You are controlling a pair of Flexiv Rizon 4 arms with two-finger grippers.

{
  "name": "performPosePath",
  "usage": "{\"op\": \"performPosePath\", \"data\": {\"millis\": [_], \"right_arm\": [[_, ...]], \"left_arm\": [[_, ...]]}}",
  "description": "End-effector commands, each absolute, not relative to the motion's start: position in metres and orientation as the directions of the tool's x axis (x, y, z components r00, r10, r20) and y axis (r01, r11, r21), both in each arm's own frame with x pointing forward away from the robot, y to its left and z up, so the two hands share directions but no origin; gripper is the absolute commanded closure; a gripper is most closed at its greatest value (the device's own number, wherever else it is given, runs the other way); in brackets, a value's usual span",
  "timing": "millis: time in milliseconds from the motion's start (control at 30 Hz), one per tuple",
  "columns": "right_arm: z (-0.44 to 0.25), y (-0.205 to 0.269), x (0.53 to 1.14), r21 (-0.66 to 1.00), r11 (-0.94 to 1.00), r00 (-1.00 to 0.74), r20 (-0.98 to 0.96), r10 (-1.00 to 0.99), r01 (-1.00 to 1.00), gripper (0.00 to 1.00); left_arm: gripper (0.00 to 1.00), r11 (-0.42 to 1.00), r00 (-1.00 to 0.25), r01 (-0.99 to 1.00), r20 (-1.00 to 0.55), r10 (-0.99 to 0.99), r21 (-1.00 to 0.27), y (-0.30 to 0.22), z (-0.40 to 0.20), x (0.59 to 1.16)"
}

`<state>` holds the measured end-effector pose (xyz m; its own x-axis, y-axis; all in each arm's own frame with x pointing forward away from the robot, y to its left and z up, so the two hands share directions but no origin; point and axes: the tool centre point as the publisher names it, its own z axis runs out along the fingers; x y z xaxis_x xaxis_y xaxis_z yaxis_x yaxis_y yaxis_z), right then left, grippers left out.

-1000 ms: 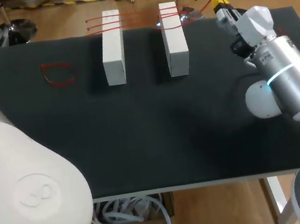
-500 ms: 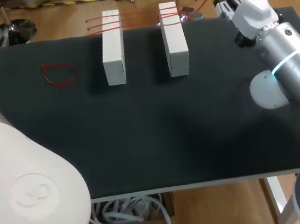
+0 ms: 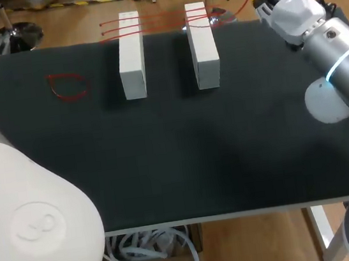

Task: Grab the tape and strap the tape.

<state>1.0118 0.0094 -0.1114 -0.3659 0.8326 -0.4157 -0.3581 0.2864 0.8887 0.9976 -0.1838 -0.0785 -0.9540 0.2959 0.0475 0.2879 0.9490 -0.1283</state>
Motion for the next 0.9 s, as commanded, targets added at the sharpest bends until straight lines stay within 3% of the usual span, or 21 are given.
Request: {"op": "performPosePath", "data": {"millis": [33, 333, 433, 900], "right_arm": [[-0.1025, 0.0112, 1.0089, 0.832, 0.455, -0.332, -0.547, 0.768, -0.318, 1.0], [-0.0971, 0.0153, 1.0148, 0.785, 0.509, -0.28, -0.608, 0.743, -0.353, 1.0], [-0.0958, 0.0155, 1.0172, 0.861, 0.373, -0.314, -0.48, 0.819, -0.344, 1.0], [-0.0958, 0.0155, 1.0172, 0.861, 0.373, -0.314, -0.48, 0.819, -0.344, 1.0]], "left_arm": [[1.0, 0.949, -0.954, 0.289, 0.047, 0.297, -0.125, -0.1836, -0.0776, 0.9972], [1.0, 0.949, -0.954, 0.289, 0.047, 0.297, -0.125, -0.1836, -0.0776, 0.9972], [1.0, 0.949, -0.954, 0.289, 0.047, 0.297, -0.125, -0.1836, -0.0776, 0.9972], [1.0, 0.949, -0.954, 0.289, 0.047, 0.297, -0.125, -0.1836, -0.0776, 0.9972]]}}
